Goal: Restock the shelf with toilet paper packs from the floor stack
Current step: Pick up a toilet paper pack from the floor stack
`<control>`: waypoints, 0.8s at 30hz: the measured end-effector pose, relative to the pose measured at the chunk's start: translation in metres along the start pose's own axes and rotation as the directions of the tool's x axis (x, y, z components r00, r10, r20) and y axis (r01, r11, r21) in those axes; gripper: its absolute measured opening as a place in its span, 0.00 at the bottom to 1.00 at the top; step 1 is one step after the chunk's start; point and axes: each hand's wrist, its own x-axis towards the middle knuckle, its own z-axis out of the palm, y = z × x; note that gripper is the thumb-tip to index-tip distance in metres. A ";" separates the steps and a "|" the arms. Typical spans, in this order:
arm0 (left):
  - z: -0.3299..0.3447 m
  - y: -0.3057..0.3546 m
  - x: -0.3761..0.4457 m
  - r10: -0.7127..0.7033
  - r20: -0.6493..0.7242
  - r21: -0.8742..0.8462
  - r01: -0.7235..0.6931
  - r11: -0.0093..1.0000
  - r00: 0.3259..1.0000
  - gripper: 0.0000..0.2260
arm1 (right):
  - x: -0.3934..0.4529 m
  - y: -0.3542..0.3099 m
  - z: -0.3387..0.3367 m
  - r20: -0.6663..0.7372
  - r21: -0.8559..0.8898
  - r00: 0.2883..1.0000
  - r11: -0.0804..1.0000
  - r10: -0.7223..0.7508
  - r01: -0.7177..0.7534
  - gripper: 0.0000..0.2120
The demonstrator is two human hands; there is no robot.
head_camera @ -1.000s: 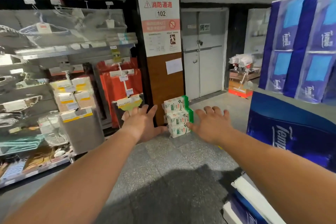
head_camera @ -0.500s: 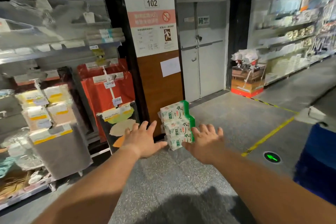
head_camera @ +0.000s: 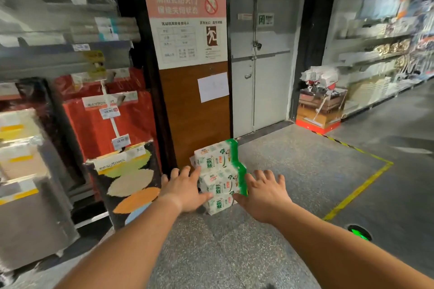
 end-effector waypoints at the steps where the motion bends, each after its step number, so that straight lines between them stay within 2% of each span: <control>1: 0.003 -0.001 0.027 0.009 0.001 -0.006 -0.009 1.000 1.000 0.43 | 0.023 0.005 0.003 -0.006 -0.006 1.000 1.000 0.009 -0.009 0.35; 8: 0.011 -0.017 0.207 0.068 0.059 0.003 -0.068 0.998 0.996 0.42 | 0.174 0.031 0.012 0.011 0.019 0.995 0.995 0.096 -0.096 0.35; 15: 0.032 -0.015 0.350 0.100 0.112 0.014 -0.103 0.995 0.989 0.41 | 0.314 0.057 0.040 0.055 0.059 0.995 0.995 0.079 -0.083 0.35; 24: 0.043 -0.009 0.519 -0.028 0.141 -0.011 0.029 1.000 0.990 0.43 | 0.515 0.116 0.079 0.164 0.042 0.986 0.999 -0.010 0.003 0.36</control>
